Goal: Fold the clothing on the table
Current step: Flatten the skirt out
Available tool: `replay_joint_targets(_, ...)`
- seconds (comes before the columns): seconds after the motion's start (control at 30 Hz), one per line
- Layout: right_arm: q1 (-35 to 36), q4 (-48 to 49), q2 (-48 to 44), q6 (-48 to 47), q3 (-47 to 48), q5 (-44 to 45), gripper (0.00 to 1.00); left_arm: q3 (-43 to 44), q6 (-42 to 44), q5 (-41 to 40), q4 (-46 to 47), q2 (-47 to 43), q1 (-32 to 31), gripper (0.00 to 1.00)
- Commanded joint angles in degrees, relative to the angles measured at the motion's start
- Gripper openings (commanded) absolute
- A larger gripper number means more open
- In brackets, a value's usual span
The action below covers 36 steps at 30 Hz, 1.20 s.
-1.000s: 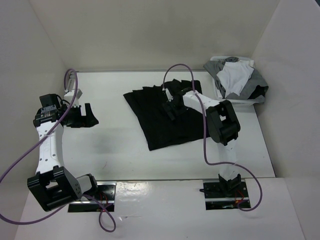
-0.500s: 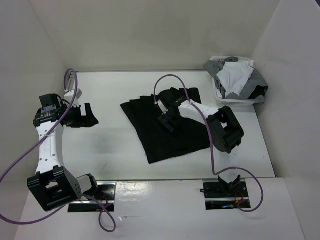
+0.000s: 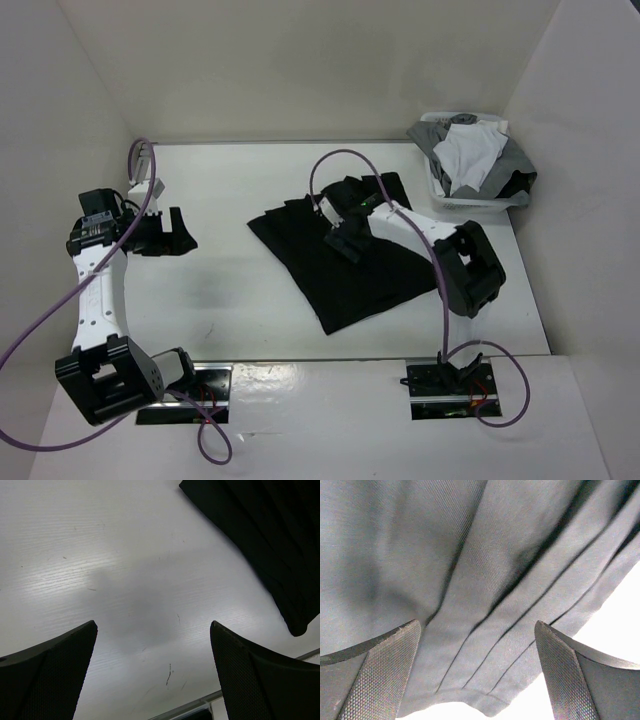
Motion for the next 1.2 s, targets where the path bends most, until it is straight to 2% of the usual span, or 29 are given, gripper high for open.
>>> replay_joint_targets(0.0,-2.23,-4.26,-9.85,3.13,8.41,-9.54,0.99,-0.94,1.43,2.00,0.81,-1.87,0.40,0.99)
replay_joint_targets(0.07,-6.97,-5.94,-13.10,4.18,9.83,-16.81,0.99,-0.94,1.43,2.00,0.81,-1.35,0.40,0.99)
replay_joint_targets(0.13,-13.01,-5.94,-14.34,6.64,9.83,-20.01,0.99,-0.94,2.13,2.62,0.20,-0.82,0.40,0.99)
replay_joint_targets(0.23,-16.65,-3.93,-14.34,9.10,7.47,-17.49,0.99,1.07,4.23,4.20,-1.47,0.32,-2.75,0.99)
replay_joint_targets(0.3,-17.88,-2.69,-14.34,10.42,4.41,-13.63,0.99,3.09,4.24,-1.65,-1.48,1.63,-11.08,0.99)
replay_joint_targets(0.33,-17.89,-2.16,-14.34,10.43,3.52,-12.65,0.99,3.62,4.24,-4.12,-1.48,2.34,-17.47,0.99)
replay_joint_targets(0.4,-18.41,-1.28,-14.34,11.14,1.58,-11.59,0.99,4.24,3.45,-8.52,-0.43,4.96,-23.13,0.99)
replay_joint_targets(0.43,-18.94,-0.76,-14.34,12.44,0.88,-11.59,0.99,4.24,2.32,-14.98,1.93,8.46,-33.25,0.99)
replay_joint_targets(0.57,-20.17,-1.27,-13.12,12.98,0.34,-12.11,0.99,6.79,1.78,-19.08,5.54,17.35,-42.81,0.99)
replay_joint_targets(0.77,-20.87,-2.42,-13.11,12.98,0.35,-11.59,0.99,7.41,1.78,-22.25,12.92,23.25,-49.77,0.99)
replay_joint_targets(0.9,-22.54,-3.30,-14.25,12.98,-1.33,-11.59,0.99,6.79,1.78,-22.87,16.53,26.33,-51.89,0.99)
replay_joint_targets(1.1,-22.54,-9.00,-14.78,10.44,-4.93,-12.20,0.99,9.69,1.78,-23.57,20.41,30.90,-51.29,0.99)
replay_joint_targets(1.17,-22.54,-9.80,-15.31,10.43,-6.77,-12.20,0.99,11.18,0.91,-21.56,21.02,33.54,-49.79,0.99)
